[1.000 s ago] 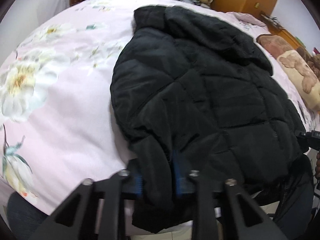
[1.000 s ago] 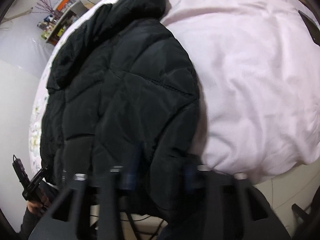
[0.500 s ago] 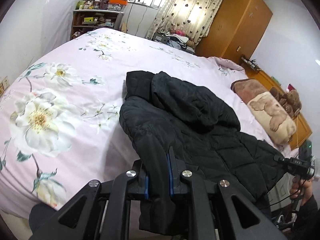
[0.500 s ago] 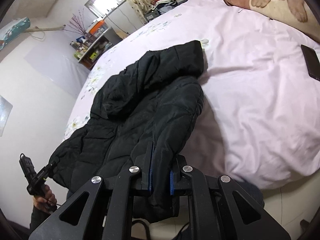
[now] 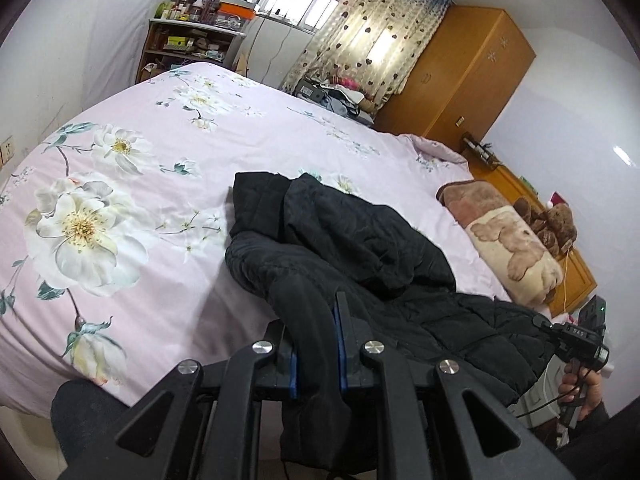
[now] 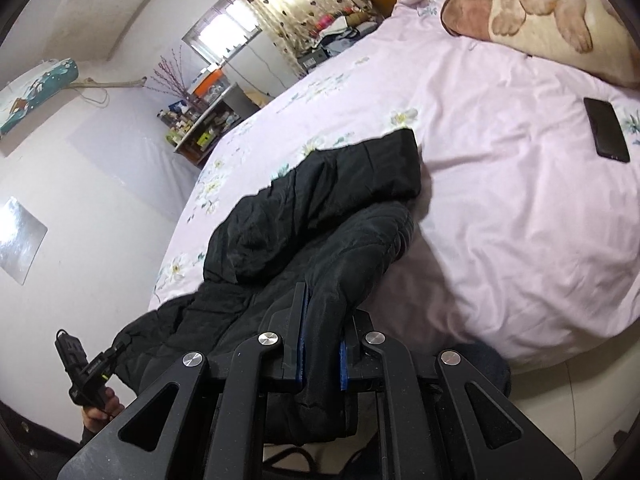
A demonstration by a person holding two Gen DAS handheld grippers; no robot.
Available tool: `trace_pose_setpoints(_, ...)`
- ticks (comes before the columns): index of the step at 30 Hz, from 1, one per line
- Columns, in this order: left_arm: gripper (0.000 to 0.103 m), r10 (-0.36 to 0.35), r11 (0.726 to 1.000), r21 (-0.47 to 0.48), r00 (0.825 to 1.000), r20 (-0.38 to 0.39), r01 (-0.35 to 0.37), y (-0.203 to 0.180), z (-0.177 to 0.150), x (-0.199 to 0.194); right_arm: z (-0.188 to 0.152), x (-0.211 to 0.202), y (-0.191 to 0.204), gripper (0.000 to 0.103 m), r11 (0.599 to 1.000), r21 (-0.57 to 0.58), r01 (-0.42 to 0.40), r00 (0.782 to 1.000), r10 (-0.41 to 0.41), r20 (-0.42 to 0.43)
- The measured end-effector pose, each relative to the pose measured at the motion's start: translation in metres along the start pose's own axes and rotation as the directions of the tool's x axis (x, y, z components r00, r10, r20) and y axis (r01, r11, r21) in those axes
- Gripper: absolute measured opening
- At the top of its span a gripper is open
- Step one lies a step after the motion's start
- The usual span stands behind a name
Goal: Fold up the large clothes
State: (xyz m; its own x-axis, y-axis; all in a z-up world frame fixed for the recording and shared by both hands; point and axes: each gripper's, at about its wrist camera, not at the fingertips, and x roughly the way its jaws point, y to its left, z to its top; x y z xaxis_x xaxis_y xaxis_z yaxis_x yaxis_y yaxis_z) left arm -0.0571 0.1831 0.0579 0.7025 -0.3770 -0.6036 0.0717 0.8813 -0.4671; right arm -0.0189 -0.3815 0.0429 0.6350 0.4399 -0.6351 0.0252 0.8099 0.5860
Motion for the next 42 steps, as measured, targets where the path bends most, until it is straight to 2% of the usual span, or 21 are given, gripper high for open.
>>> trace_pose_setpoints(6,0.014,-0.012,0.999,-0.050,0.998,0.054,0.014,0.003,0.034,0.016,0.034,0.016,0.004,0.012,0.999,0.032,-0.044,0.997,0.042,0.069)
trace_pose_setpoints(11,0.014,-0.023,0.997,-0.070,0.995,0.097,0.030,0.002,0.080,0.041,0.084,0.038,0.010,0.012,0.997,0.054,-0.059,0.992,0.053,0.117)
trace_pose_setpoints(17,0.014,-0.007,0.994,-0.105,0.995,0.097,0.017,0.008,0.136,0.100,0.141,0.082,0.015,0.012,0.997,0.060,-0.039,0.994,0.033,0.102)
trace_pose_setpoints(22,0.014,0.024,0.990,-0.141,0.998,0.053,-0.016,0.021,0.170,0.163,0.182,0.136,0.008,0.012,0.998,0.062,0.018,0.998,-0.021,0.058)
trace_pose_setpoints(28,0.015,0.090,0.978,-0.182,0.994,-0.069,-0.101,0.050,0.182,0.249,0.212,0.211,-0.021,0.013,0.990,0.103,0.096,0.994,-0.091,-0.056)
trace_pose_setpoints(32,0.017,0.127,0.968,-0.197,0.982,-0.140,-0.153,0.065,0.174,0.293,0.218,0.257,-0.037,0.014,0.980,0.102,0.170,0.979,-0.156,-0.132)
trace_pose_setpoints(37,0.021,0.135,0.967,-0.191,0.977,-0.167,-0.167,0.066,0.173,0.314,0.213,0.285,-0.057,0.018,0.973,0.147,0.179,0.973,-0.152,-0.174)
trace_pose_setpoints(40,0.023,0.111,0.971,-0.186,0.974,-0.195,-0.148,0.065,0.180,0.312,0.215,0.286,-0.060,0.021,0.975,0.156,0.161,0.973,-0.131,-0.187)
trace_pose_setpoints(42,0.035,0.056,0.973,-0.212,0.982,-0.181,-0.094,0.067,0.186,0.302,0.218,0.275,-0.056,0.028,0.984,0.141,0.113,0.982,-0.089,-0.168)
